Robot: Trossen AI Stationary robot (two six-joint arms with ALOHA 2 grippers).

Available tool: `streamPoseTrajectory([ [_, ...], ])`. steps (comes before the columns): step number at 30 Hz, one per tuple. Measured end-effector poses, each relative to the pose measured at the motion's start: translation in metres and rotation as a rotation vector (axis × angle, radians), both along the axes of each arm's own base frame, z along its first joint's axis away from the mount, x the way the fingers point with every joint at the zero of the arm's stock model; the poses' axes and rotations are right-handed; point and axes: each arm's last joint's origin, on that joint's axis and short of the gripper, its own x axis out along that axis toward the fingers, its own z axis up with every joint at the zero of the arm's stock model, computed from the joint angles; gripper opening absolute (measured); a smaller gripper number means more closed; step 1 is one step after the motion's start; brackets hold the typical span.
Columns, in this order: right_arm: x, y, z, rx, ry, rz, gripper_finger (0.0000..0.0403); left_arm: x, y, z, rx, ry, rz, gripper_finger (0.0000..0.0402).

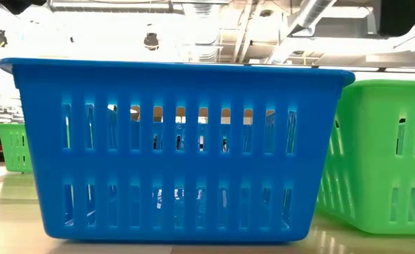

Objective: Stack baskets on shelf by color
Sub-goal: Stack the bottom green bin on the green bin on the shelf

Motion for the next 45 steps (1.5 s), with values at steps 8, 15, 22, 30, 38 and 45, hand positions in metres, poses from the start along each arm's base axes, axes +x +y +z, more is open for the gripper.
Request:
streamPoseTrajectory([
  [8,-0.001,0.002,-0.018,-0.002,0.019,-0.011,0.0214,0.000,0.000,0.000,-0.001,0.001,-0.001,0.0153],
  [15,-0.002,0.000,-0.025,-0.017,0.040,-0.020,0.0216,0.000,0.000,0.000,-0.005,0.004,-0.004,0.0153],
  [22,-0.001,0.001,-0.033,-0.011,0.029,-0.015,0.0209,0.000,0.000,0.000,-0.005,0.004,-0.004,0.0153],
  [30,-0.001,-0.003,-0.054,-0.032,0.058,-0.027,0.0209,0.000,0.000,0.000,-0.010,0.011,-0.009,0.0153],
  [38,-0.003,-0.006,-0.053,-0.033,0.099,-0.041,0.0109,0.000,-0.001,0.000,-0.016,0.017,-0.015,0.0153],
  [45,-0.005,-0.007,-0.049,-0.019,0.139,-0.059,0.0017,0.000,-0.001,0.000,-0.014,0.017,-0.016,0.0153],
])
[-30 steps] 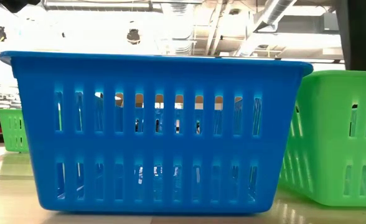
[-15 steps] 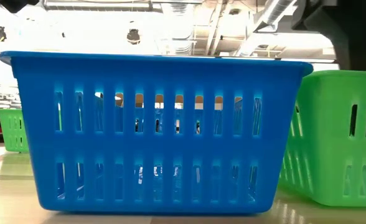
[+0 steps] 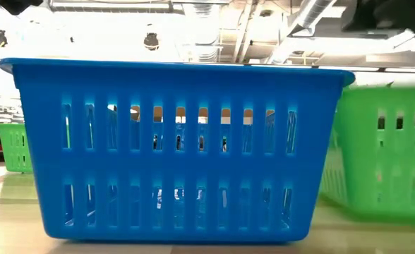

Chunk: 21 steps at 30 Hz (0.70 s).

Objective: Stack baskets on shelf by color
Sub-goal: Stack the bottom green bin on the green bin on the shelf

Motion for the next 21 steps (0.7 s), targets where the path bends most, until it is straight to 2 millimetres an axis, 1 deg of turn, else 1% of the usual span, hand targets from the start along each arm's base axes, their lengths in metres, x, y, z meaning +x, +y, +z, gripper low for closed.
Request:
streamPoseTrajectory([
  [3,0.001,-0.002,0.016,-0.001,0.003,-0.003,0.0009,0.000,0.000,0.000,0.000,0.000,0.000,0.0153],
  [6,-0.001,-0.007,0.040,-0.016,0.022,-0.009,0.0010,0.000,0.000,0.000,0.006,0.001,-0.005,0.0153],
  [8,0.003,-0.009,0.058,0.010,-0.038,0.022,0.0011,0.000,0.000,0.000,0.013,0.003,-0.009,0.0153],
  [10,0.001,-0.018,0.077,-0.012,-0.102,0.049,0.0006,0.000,0.001,0.000,0.019,0.006,-0.009,0.0153],
  [13,0.000,-0.042,0.112,-0.057,-0.215,0.020,0.0008,-0.001,0.002,-0.001,0.033,0.017,-0.009,0.0153],
  [16,0.001,-0.071,0.146,-0.174,-0.362,0.045,0.0008,-0.003,0.004,-0.003,0.057,0.037,-0.010,0.0153],
  [18,-0.001,-0.096,0.172,-0.265,-0.449,0.034,0.0005,-0.004,0.005,-0.004,0.068,0.050,-0.006,0.0153],
  [21,-0.003,-0.136,0.204,-0.387,-0.534,0.021,0.0005,-0.004,0.006,-0.005,0.075,0.060,0.000,0.0153],
])
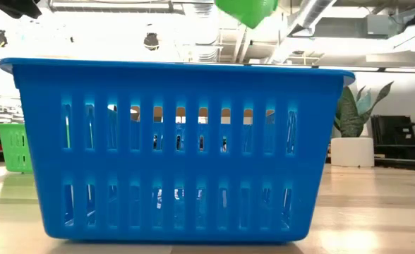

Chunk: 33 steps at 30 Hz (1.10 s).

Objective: Stack baskets on shelf by color
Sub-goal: Stack the bottom green bin on the green bin on the shelf

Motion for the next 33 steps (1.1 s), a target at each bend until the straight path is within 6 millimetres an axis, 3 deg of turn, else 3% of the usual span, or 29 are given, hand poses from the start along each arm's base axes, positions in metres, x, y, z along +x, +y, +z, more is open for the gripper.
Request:
streamPoseTrajectory([
  [7,0.009,-0.114,0.040,-0.078,-0.027,-0.099,0.0010,0.000,0.000,0.000,-0.024,-0.007,0.016,0.0153],
  [12,0.022,-0.192,0.039,0.048,-0.005,-0.082,0.0010,0.000,0.000,0.000,-0.041,-0.010,0.030,0.0153],
  [16,0.026,-0.236,0.027,0.133,0.037,-0.105,0.0015,0.001,0.000,0.001,-0.043,-0.018,0.040,0.0153],
  [21,0.029,-0.263,0.015,0.151,0.104,-0.090,0.0011,0.001,0.000,0.001,-0.040,-0.043,0.068,0.0153],
  [33,0.054,-0.264,-0.021,0.135,0.239,-0.006,0.0015,0.001,0.001,0.001,-0.046,-0.066,0.099,0.0153],
])
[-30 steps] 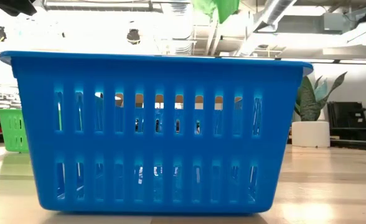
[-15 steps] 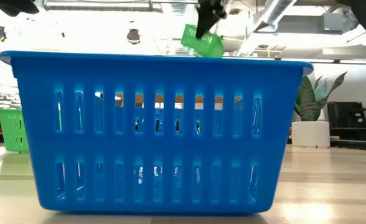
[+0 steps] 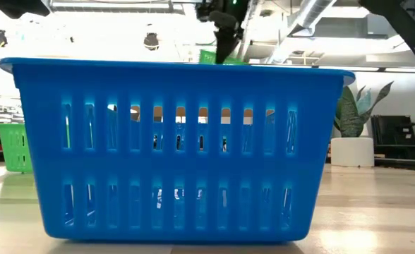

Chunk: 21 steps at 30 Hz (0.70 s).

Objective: Stack baskets on shelf by color
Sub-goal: Stack the bottom green bin on the green bin on the shelf

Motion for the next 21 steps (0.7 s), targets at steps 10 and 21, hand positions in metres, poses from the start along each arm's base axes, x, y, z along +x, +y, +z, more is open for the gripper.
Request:
streamPoseTrajectory([
  [10,0.0005,-0.0015,-0.0064,0.028,0.031,-0.014,0.0030,-0.0001,0.0003,0.0000,-0.019,-0.004,0.018,0.0153],
  [21,-0.0077,0.0004,-0.0094,0.044,0.128,0.000,0.0022,-0.0001,0.0002,-0.0002,-0.020,-0.004,0.019,0.0153],
])
